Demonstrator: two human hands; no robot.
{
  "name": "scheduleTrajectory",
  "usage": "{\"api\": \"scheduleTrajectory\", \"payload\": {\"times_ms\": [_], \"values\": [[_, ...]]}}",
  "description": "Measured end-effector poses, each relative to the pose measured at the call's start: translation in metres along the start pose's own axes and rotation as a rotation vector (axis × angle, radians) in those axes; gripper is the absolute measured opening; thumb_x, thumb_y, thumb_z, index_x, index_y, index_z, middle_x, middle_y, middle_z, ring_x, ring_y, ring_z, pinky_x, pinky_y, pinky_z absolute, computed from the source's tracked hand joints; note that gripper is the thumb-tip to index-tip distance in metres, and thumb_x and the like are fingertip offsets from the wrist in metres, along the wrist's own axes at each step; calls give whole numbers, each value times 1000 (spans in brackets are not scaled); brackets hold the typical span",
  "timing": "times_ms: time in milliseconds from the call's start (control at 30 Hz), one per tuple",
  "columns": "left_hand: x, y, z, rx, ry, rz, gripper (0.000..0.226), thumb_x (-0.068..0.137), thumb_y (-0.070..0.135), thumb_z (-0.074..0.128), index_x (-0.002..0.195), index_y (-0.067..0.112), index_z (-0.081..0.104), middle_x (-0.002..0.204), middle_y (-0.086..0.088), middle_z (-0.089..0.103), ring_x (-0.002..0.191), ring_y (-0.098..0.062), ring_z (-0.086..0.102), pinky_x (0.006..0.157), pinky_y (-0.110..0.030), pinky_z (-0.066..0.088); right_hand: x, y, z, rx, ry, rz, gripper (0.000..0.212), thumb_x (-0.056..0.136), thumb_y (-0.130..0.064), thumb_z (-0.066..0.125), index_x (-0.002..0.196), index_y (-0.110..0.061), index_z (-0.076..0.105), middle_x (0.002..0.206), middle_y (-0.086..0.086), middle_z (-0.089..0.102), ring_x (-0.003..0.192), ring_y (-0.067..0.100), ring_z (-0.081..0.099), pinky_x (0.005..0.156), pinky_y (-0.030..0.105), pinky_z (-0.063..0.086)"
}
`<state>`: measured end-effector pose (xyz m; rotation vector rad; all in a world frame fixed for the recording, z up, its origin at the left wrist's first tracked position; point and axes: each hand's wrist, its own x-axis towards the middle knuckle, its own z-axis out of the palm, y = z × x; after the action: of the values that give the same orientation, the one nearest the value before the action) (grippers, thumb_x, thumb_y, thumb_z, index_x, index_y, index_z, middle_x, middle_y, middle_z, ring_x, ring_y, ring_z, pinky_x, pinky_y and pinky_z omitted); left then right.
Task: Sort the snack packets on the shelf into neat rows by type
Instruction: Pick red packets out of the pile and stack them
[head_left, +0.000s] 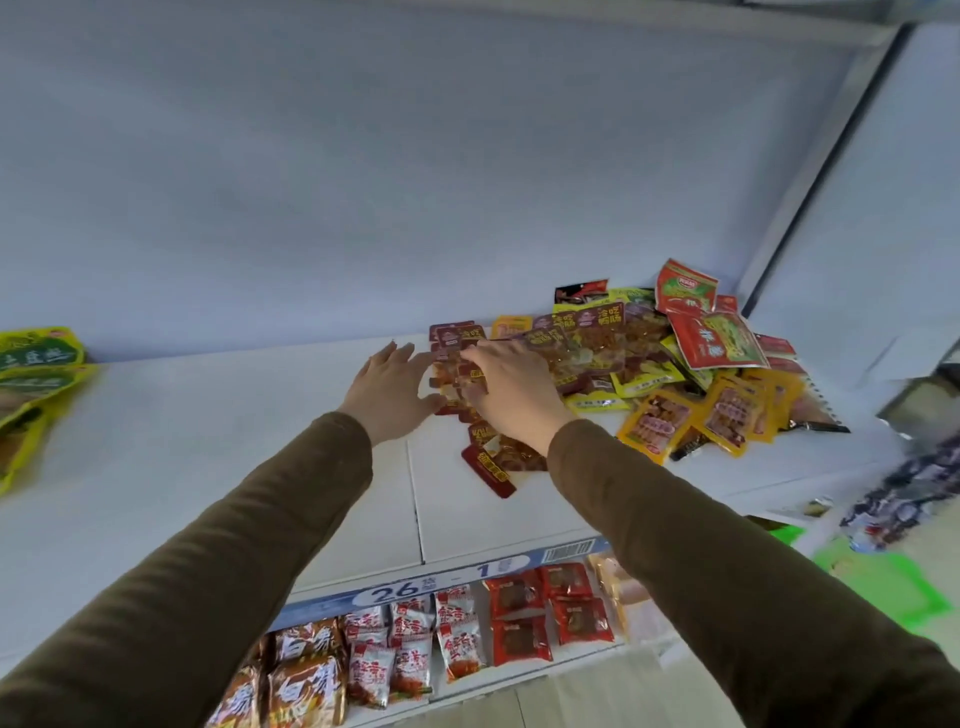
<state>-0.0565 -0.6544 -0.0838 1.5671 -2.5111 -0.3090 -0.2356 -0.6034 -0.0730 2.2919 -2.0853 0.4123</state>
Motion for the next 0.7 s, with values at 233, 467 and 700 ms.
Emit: {"api": "scheduleTrajectory", "payload": {"times_ms": [233,467,700], "values": [[24,33,22,-48,-18,13,67,100,50,53,158,26,31,166,-6,30,153,-33,20,125,-48,16,-1,58,-1,54,-54,34,53,102,-38,54,151,-23,43,159,-1,40,146,27,32,118,50,29],[69,106,34,-54,36,35,70,96,45,57,158,24,33,163,-10,32,152,-33,21,124,-48,20,3,139,-5,17,-17,-25,50,102,-40,51,149,-24,44,152,-1,45,139,28,37,112,50,34],[130,210,58,-79,73,33,66,98,47,54,156,20,37,158,-10,40,147,-32,30,120,-46,26,0,255,-33,78,127,-18,52,105,-41,49,151,-18,42,151,4,48,140,29,38,114,45,32]]}}
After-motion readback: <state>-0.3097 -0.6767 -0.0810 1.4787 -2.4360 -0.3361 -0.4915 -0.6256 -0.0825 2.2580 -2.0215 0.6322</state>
